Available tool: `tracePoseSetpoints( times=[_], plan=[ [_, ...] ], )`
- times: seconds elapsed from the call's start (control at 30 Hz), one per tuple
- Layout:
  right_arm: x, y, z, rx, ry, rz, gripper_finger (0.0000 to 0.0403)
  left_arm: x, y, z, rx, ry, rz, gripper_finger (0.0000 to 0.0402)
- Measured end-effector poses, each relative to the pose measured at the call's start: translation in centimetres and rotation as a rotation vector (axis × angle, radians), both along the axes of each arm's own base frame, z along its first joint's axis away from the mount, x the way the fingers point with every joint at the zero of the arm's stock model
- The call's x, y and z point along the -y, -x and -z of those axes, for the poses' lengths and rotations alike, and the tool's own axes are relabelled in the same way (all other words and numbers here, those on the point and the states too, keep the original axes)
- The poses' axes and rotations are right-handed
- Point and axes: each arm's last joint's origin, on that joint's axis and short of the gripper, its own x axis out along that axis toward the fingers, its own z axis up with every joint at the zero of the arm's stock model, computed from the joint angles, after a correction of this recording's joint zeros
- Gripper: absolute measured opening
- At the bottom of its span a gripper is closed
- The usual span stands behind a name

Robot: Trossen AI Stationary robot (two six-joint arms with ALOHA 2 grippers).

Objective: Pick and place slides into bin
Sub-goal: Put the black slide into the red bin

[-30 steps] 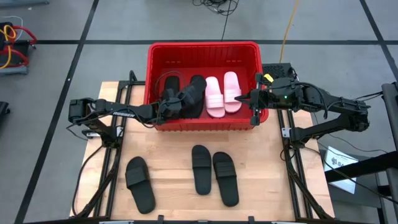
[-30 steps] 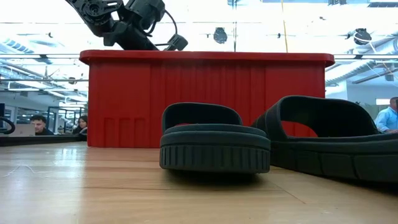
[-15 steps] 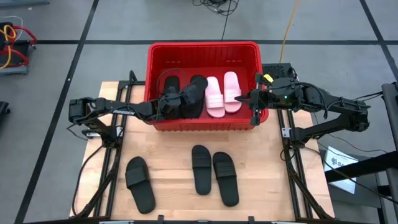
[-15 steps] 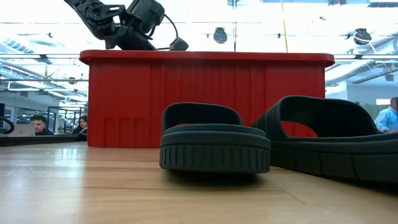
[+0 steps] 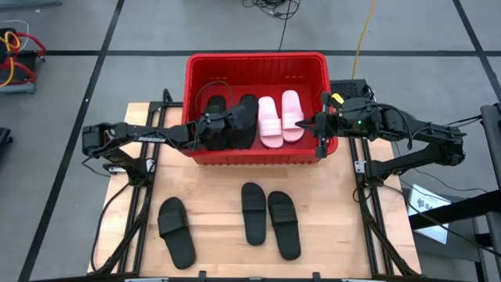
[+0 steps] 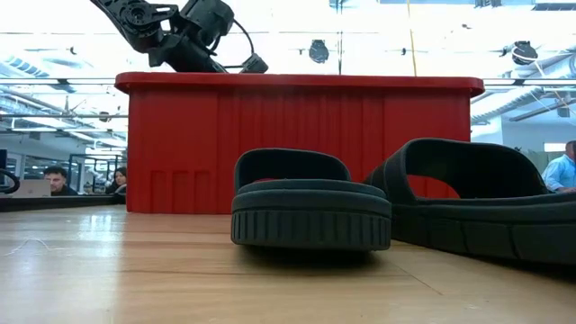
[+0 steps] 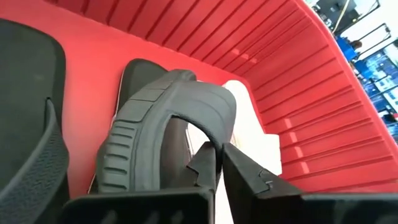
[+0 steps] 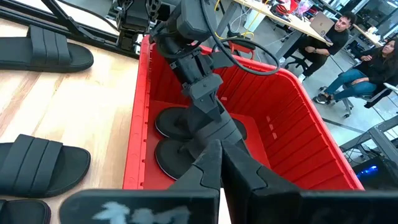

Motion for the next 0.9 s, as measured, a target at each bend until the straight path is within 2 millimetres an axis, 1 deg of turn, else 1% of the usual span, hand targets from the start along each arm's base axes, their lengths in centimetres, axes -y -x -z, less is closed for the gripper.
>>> tracePoseSetpoints(
  times=[0.2,0.37,0.47,0.57,0.63,0.7,0.77,0.87,0.9],
  plan=[
    [0.0,0.0,0.0,0.000,0.000,0.000,0.0000,0.1,0.1,0.3,-0.022,0.019,-0.002,0.0070],
    [0.0,0.0,0.0,0.000,0.002,0.003,0.0000,0.0,0.1,0.2,-0.006,0.025,0.011,0.0120],
    [0.0,0.0,0.0,0.000,0.002,0.004,0.0000,0.0,0.0,0.1,-0.011,0.007,0.020,0.0135],
    [0.0,0.0,0.0,0.000,0.002,0.004,0.0000,0.0,0.3,-0.4,-0.029,-0.019,0.033,0.0134],
    [0.0,0.0,0.0,0.000,0.002,0.004,0.0000,0.0,0.3,-0.7,-0.039,-0.031,0.039,0.0126],
    [0.0,0.0,0.0,0.000,0.002,0.004,0.0000,0.0,0.8,-0.9,-0.077,-0.034,0.045,0.0116],
    [0.0,0.0,0.0,0.000,0.002,0.004,0.0000,0.0,0.6,-1.9,-0.081,-0.041,0.050,0.0105],
    [0.0,0.0,0.0,-0.001,0.004,0.005,0.0000,0.1,1.0,-2.5,-0.186,-0.017,0.061,0.0091],
    [0.1,0.0,0.0,-0.001,0.005,0.005,0.0000,0.1,0.9,-3.0,-0.203,-0.019,0.070,0.0088]
  ],
)
